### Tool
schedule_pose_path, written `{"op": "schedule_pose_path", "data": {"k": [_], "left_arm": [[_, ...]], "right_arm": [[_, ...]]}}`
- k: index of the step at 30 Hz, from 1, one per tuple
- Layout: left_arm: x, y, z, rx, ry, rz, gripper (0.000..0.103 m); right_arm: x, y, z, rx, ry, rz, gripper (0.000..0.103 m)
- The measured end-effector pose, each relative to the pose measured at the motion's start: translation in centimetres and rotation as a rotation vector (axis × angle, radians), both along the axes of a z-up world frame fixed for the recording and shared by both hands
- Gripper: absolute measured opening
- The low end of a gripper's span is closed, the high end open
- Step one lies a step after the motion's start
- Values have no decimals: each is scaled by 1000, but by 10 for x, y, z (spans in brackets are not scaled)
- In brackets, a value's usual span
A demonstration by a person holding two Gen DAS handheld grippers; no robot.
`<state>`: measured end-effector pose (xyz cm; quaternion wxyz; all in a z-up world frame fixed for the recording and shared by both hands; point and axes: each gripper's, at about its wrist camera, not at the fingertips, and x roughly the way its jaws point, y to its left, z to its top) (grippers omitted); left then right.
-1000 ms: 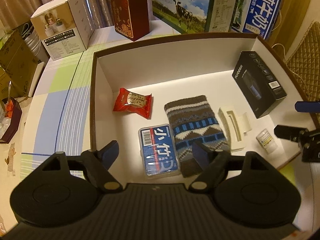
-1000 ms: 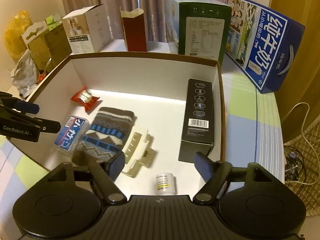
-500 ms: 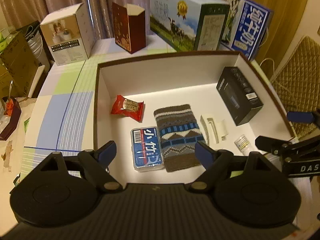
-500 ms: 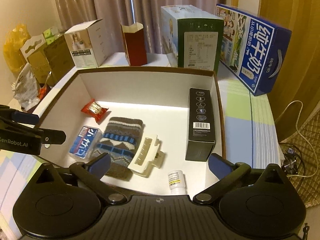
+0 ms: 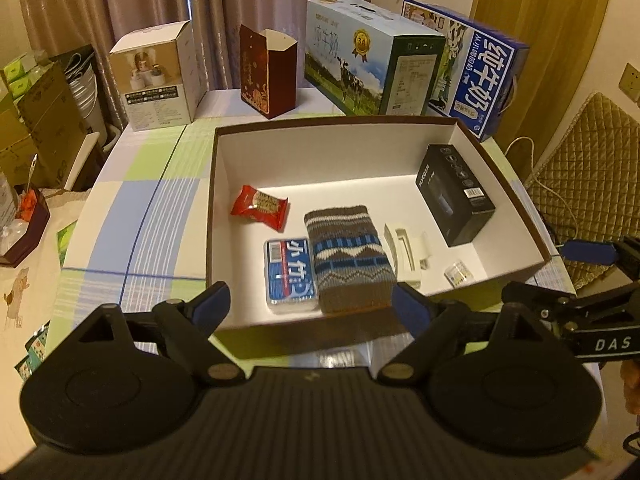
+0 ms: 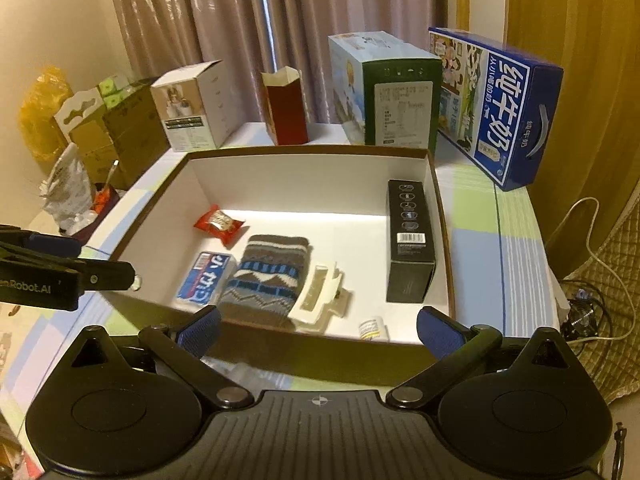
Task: Organize objects
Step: 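Withdraw both tools from the brown box toward the remaining items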
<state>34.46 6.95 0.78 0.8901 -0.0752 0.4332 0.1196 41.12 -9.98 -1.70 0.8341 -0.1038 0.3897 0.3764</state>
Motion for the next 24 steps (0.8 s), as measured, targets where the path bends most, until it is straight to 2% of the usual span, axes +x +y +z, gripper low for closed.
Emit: {"op": "schedule_pose_path", "data": {"k": [8, 24], "left_arm": [[-28, -7, -6, -16, 25, 28, 86], [-77, -9, -29, -47, 99, 105, 86]], "right_arm": [[-25, -19, 1, 29, 37, 4, 101], [-52, -37, -19, 12, 120, -8, 101]]}}
